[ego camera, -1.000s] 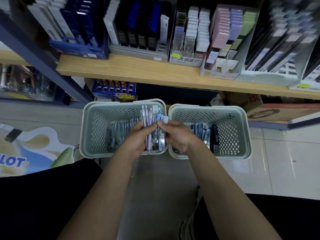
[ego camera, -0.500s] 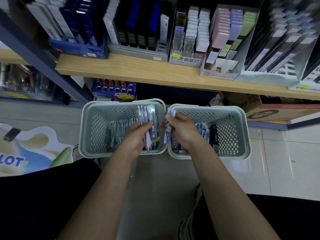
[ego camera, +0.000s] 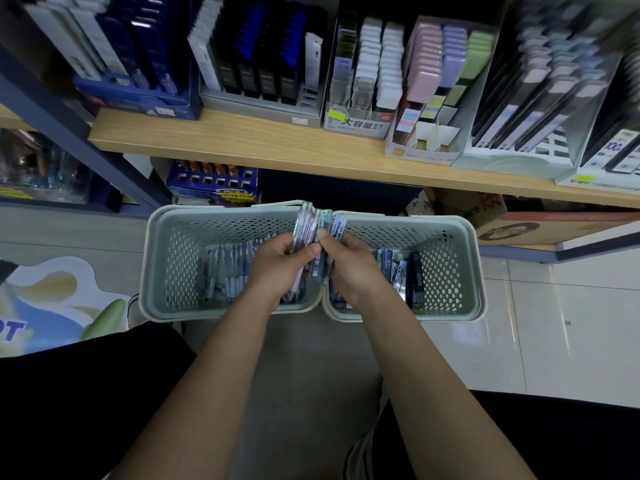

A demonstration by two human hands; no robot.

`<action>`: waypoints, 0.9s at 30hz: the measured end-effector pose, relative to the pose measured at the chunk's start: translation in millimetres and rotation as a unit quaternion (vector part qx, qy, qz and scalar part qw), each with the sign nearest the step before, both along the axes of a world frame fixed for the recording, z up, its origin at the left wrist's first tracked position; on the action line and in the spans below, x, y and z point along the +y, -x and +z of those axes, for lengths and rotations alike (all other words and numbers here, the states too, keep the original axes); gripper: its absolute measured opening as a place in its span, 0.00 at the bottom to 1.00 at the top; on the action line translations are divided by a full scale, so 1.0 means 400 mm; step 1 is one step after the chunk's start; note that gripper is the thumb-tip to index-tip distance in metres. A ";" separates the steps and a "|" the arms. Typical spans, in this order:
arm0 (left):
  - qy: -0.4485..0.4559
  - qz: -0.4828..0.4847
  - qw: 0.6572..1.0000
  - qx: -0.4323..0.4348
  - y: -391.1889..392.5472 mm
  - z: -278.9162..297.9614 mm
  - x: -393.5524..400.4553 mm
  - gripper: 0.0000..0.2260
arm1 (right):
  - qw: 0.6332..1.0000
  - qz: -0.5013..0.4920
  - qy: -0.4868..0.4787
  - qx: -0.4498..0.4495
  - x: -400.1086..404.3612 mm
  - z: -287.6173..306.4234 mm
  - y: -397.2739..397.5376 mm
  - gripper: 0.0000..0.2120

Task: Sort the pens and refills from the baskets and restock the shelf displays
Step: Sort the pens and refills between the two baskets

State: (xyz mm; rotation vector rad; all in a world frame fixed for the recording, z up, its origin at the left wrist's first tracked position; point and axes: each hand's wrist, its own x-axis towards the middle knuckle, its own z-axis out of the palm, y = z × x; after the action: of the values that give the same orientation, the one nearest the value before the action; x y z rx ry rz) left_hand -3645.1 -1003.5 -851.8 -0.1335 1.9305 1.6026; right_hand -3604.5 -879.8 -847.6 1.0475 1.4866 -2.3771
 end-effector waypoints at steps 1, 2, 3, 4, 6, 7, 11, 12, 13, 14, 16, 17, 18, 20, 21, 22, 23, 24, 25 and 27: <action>-0.001 -0.003 1.000 -0.008 -0.001 0.002 0.001 0.13 | 1.000 0.006 0.002 0.006 0.006 0.003 -0.002 0.07; -0.005 -0.005 1.000 -0.016 -0.002 0.002 0.001 0.15 | 1.000 0.007 0.003 0.013 0.014 0.004 -0.004 0.07; -0.009 -0.002 1.000 -0.019 -0.003 0.007 0.004 0.14 | 1.000 0.004 0.007 0.015 0.022 0.012 -0.005 0.07; -0.017 0.002 1.000 -0.025 -0.004 0.007 0.007 0.12 | 1.000 0.000 0.013 0.021 0.033 0.014 -0.008 0.07; -0.041 0.024 0.998 -0.046 -0.004 0.003 0.013 0.06 | 0.999 -0.011 0.019 0.032 0.054 0.022 -0.013 0.09; -0.043 0.034 0.997 -0.055 -0.003 0.002 0.012 0.04 | 0.999 -0.021 0.018 0.033 0.064 0.024 -0.014 0.09; 0.019 0.056 0.997 -0.049 -0.001 -0.024 -0.001 0.08 | 0.999 -0.049 -0.009 0.001 0.121 0.008 -0.031 0.06; 0.039 0.057 0.996 -0.047 -0.002 -0.034 -0.003 0.09 | 0.999 -0.029 -0.025 -0.027 0.132 -0.001 -0.037 0.06; 0.058 0.054 0.996 -0.049 -0.005 -0.041 -0.002 0.09 | 0.997 -0.006 -0.043 -0.060 0.137 -0.008 -0.042 0.06; 0.072 0.047 0.995 -0.050 -0.007 -0.051 0.000 0.10 | 0.994 0.012 -0.056 -0.098 0.138 -0.029 -0.044 0.06; 0.087 0.033 0.994 -0.055 -0.013 -0.067 0.005 0.09 | 0.986 0.036 -0.055 -0.152 0.124 -0.063 -0.041 0.15; 0.089 0.027 0.994 -0.057 -0.016 -0.070 0.008 0.08 | 0.984 0.044 -0.040 -0.166 0.115 -0.087 -0.037 0.24; 0.087 0.020 0.994 -0.057 -0.019 -0.075 0.010 0.08 | 0.984 0.055 -0.024 -0.167 0.107 -0.110 -0.034 0.33; 0.085 0.005 0.995 -0.058 -0.024 -0.076 0.014 0.08 | 0.983 0.080 -0.002 -0.164 0.103 -0.160 -0.026 0.45; 0.082 0.001 0.995 -0.058 -0.024 -0.076 0.015 0.08 | 0.982 0.087 0.002 -0.165 0.102 -0.164 -0.021 0.48; 0.078 -0.001 0.995 -0.059 -0.023 -0.079 0.015 0.08 | 0.982 0.096 0.006 -0.165 0.102 -0.166 -0.017 0.51; 0.077 -0.002 0.995 -0.061 -0.020 -0.080 0.015 0.08 | 0.982 0.101 0.001 -0.159 0.098 -0.162 -0.013 0.54; 0.076 -0.004 0.995 -0.063 -0.017 -0.084 0.014 0.08 | 0.982 0.112 0.001 -0.150 0.096 -0.162 -0.013 0.56; 0.074 -0.004 0.995 -0.066 -0.014 -0.087 0.014 0.09 | 0.984 0.118 0.003 -0.133 0.095 -0.170 -0.012 0.55; 0.062 -0.002 0.995 -0.072 -0.011 -0.095 0.013 0.09 | 0.985 0.130 0.000 -0.114 0.091 -0.179 -0.020 0.50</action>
State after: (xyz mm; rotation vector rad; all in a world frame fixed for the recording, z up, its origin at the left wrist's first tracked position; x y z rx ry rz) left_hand -3640.8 -998.1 -889.7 -0.2884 1.9167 1.4302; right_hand -3596.6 -843.5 -919.2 1.0155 1.4423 -2.0065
